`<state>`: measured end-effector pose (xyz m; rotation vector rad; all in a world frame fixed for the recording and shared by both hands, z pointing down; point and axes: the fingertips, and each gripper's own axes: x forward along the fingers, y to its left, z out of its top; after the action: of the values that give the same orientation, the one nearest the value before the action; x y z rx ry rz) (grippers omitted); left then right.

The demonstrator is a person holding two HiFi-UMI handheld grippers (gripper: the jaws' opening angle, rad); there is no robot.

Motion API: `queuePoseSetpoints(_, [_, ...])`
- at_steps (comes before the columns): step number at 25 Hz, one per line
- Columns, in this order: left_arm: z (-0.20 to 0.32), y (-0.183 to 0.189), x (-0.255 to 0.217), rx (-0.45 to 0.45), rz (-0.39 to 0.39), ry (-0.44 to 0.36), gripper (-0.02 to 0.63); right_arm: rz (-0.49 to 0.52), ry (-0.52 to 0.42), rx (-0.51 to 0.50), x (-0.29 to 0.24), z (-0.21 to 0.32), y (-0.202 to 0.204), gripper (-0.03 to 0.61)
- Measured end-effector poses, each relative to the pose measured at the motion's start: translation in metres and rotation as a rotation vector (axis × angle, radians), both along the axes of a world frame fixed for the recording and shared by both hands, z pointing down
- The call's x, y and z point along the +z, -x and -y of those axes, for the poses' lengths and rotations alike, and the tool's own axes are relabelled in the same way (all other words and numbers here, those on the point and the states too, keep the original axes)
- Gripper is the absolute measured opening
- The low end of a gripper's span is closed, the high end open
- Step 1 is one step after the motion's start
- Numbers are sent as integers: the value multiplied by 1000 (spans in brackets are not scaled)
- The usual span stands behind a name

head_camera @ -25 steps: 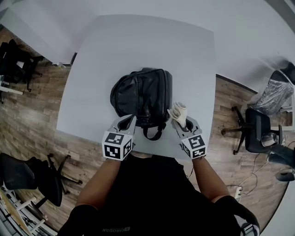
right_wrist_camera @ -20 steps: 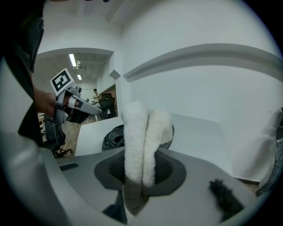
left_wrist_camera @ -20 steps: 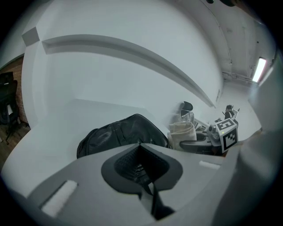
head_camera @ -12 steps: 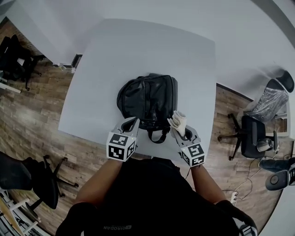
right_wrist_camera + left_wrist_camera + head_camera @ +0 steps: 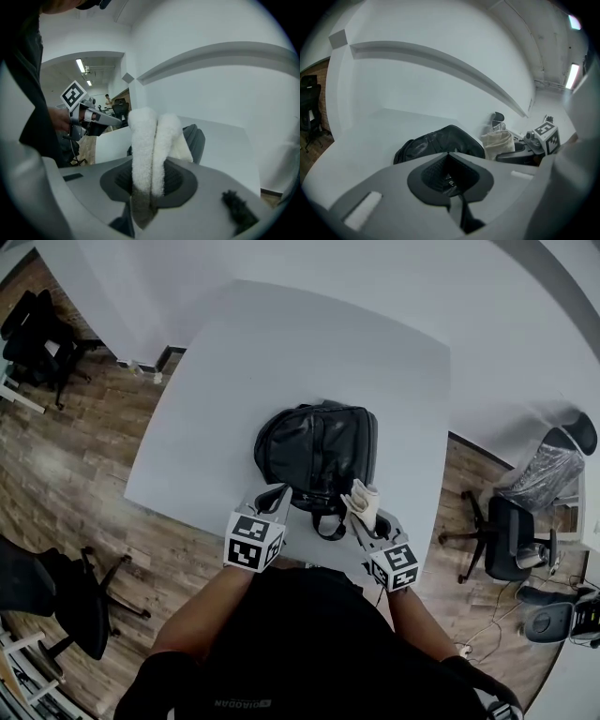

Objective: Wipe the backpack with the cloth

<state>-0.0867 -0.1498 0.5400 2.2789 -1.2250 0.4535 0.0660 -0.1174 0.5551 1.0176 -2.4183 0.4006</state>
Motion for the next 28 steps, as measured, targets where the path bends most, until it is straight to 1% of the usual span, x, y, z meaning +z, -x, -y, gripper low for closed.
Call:
queuePoseSetpoints(4, [-6, -1, 0, 32, -1, -7, 6, 0, -9, -16, -7, 0, 11, 94])
queuePoseSetpoints(6, [-6, 4, -1, 31, -3, -11, 6, 20, -9, -22, -13, 4, 20, 94])
queuePoseSetpoints(11, [-2, 27, -1, -27, -12, -8, 6, 119, -10, -42, -43, 25, 49, 94])
queuePoseSetpoints(14, [-3, 38, -1, -48, -6, -7, 6, 157, -22, -71, -59, 48, 71, 94])
queuePoseSetpoints(18, [-4, 48, 0, -66, 3, -10, 6, 206, 26, -64, -63, 89, 96, 94])
queuePoseSetpoints(25, [-5, 64, 1, -120, 14, -6, 6, 185, 99, -90, -43, 152, 150, 94])
queuePoseSetpoints(28, [-5, 70, 5, -137, 17, 2, 6, 171, 109, -106, -33, 170, 171, 94])
